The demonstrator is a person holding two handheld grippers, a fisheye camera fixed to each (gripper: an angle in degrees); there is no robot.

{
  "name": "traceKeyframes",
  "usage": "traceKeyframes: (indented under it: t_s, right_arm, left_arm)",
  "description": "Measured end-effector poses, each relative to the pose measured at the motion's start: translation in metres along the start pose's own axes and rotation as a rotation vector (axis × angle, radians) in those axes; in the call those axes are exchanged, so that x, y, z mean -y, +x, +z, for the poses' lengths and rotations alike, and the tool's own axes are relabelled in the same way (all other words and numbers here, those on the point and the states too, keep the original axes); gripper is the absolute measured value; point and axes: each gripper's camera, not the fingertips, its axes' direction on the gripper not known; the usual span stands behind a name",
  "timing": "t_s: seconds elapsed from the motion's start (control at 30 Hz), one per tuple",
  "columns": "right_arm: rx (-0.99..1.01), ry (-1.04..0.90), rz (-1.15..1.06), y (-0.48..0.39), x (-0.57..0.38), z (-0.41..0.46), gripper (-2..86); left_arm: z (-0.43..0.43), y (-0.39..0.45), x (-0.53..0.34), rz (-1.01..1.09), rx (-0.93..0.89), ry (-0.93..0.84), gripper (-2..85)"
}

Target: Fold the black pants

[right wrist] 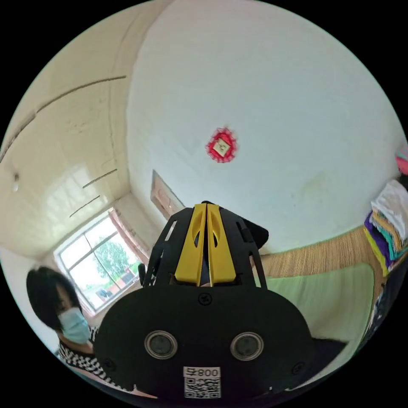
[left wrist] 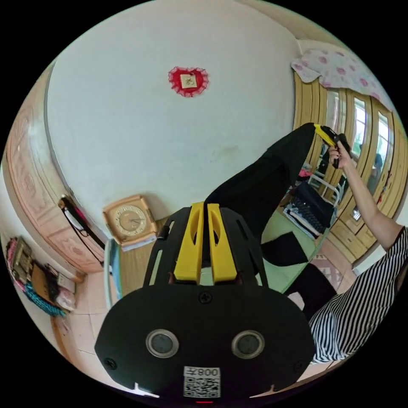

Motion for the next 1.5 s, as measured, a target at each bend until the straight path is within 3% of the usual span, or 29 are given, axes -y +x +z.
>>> traceKeyframes:
  t_s: [0.17, 0.27, 0.33, 0.4, 0.47, 0.57, 0.73, 0.93, 1.1, 1.2, 1.3, 1.5]
  right_arm:
    - [0.000, -0.122, 0.065, 0.081, -0.099, -0.014, 0.0]
    - [-0.085, -0.284, 0.306, 0.174, -0.211, -0.015, -0.1]
    - [-0.257, -0.373, 0.554, 0.249, -0.304, -0.037, -0.1]
    - [-0.348, -0.398, 0.708, 0.293, -0.355, -0.056, 0.0]
    - [-0.472, -0.464, 0.774, 0.322, -0.380, -0.061, 0.0]
    - [-0.539, -0.574, 0.720, 0.350, -0.383, -0.030, 0.3]
    - [-0.733, -0.875, 0.405, 0.386, -0.367, 0.084, 2.1]
    - [-0.874, -1.120, 0.224, 0.432, -0.390, 0.171, 6.4]
    - [-0.938, -1.205, 0.045, 0.439, -0.397, 0.200, 5.3]
    - [-0.944, -1.240, -0.010, 0.442, -0.395, 0.208, 5.2]
    - [-1.007, -1.157, -0.016, 0.449, -0.375, 0.196, 5.6]
    - [-1.079, -1.064, 0.105, 0.518, -0.314, 0.168, 7.0]
  left_arm:
    - [0.019, -0.029, -0.071, -0.087, -0.018, -0.144, 1.2]
    - [0.061, -0.052, -0.150, -0.256, -0.010, -0.333, 1.0]
    - [0.099, -0.075, -0.226, -0.446, -0.031, -0.538, 0.6]
    - [0.112, -0.092, -0.273, -0.645, -0.136, -0.570, 0.5]
    - [0.112, -0.103, -0.299, -0.773, -0.209, -0.479, 0.5]
    - [0.126, -0.110, -0.305, -0.807, -0.284, -0.416, 1.1]
    - [0.194, -0.109, -0.275, -0.696, -0.443, -0.471, 3.3]
    - [0.295, -0.079, -0.248, -0.569, -0.607, -0.596, 6.4]
    - [0.372, -0.050, -0.255, -0.435, -0.561, -0.843, 7.3]
    - [0.389, -0.053, -0.259, -0.450, -0.581, -0.829, 7.1]
    - [0.398, -0.060, -0.256, -0.436, -0.582, -0.812, 7.3]
    - [0.430, -0.078, -0.216, -0.358, -0.538, -0.691, 7.2]
